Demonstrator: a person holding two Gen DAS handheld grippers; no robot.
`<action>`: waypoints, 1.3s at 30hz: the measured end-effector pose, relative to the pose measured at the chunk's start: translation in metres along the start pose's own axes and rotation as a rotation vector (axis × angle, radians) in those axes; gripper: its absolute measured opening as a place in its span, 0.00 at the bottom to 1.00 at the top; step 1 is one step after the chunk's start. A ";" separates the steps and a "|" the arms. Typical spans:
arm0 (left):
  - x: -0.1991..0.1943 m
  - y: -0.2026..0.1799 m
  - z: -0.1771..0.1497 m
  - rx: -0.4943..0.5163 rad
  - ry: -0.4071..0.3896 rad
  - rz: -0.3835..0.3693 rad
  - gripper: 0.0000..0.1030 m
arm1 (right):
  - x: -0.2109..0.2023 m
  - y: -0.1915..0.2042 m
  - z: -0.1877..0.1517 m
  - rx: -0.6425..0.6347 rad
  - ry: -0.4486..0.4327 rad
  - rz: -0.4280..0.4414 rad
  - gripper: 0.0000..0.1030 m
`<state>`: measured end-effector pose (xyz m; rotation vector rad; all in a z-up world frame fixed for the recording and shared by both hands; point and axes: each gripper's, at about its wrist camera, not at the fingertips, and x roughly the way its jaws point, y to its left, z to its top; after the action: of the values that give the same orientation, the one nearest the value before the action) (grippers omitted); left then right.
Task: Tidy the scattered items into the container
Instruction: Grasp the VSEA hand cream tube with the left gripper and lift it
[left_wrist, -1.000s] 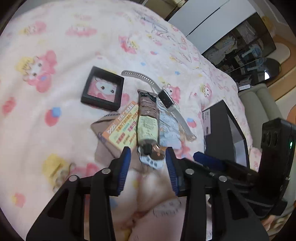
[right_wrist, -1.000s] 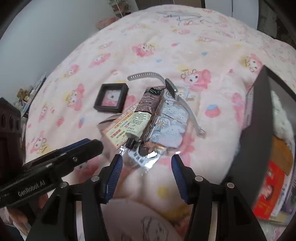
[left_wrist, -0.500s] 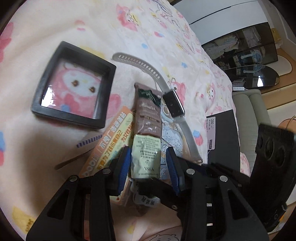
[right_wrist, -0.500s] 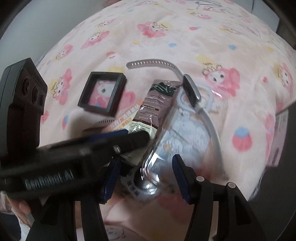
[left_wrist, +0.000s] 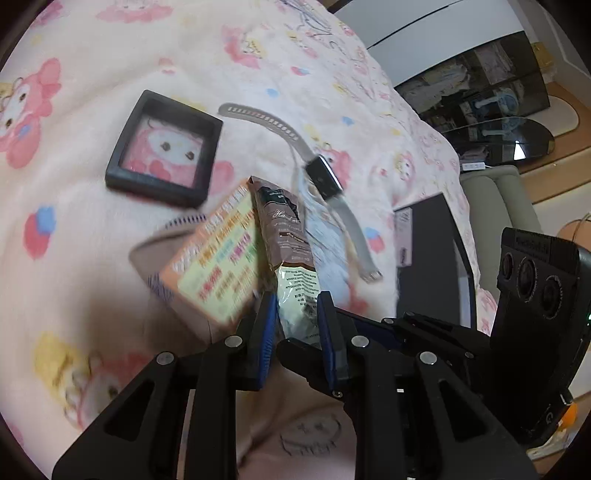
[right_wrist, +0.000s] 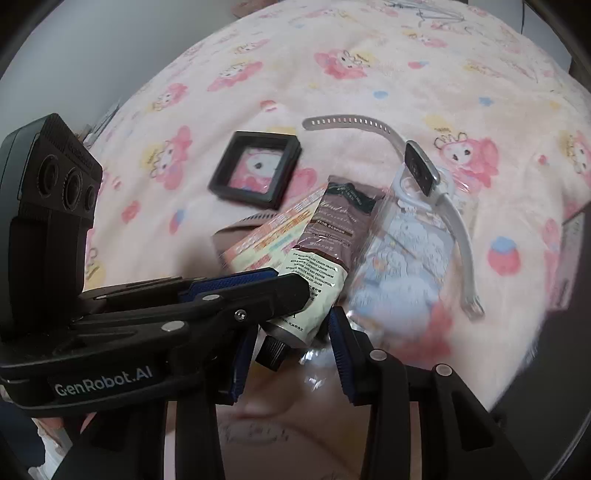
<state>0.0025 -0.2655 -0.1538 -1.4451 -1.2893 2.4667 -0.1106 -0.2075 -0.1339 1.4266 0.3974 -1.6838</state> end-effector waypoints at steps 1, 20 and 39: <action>-0.003 -0.002 -0.003 0.002 0.006 -0.001 0.21 | -0.003 0.002 -0.002 -0.006 0.002 -0.001 0.34; -0.004 0.008 -0.006 -0.022 0.014 0.000 0.24 | 0.005 -0.019 -0.014 0.115 0.027 0.177 0.30; 0.035 0.023 0.003 -0.092 0.077 0.042 0.36 | 0.040 -0.036 -0.008 0.158 0.163 0.163 0.25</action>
<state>-0.0112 -0.2696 -0.1936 -1.5867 -1.3893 2.3796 -0.1316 -0.1972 -0.1826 1.6721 0.2338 -1.4998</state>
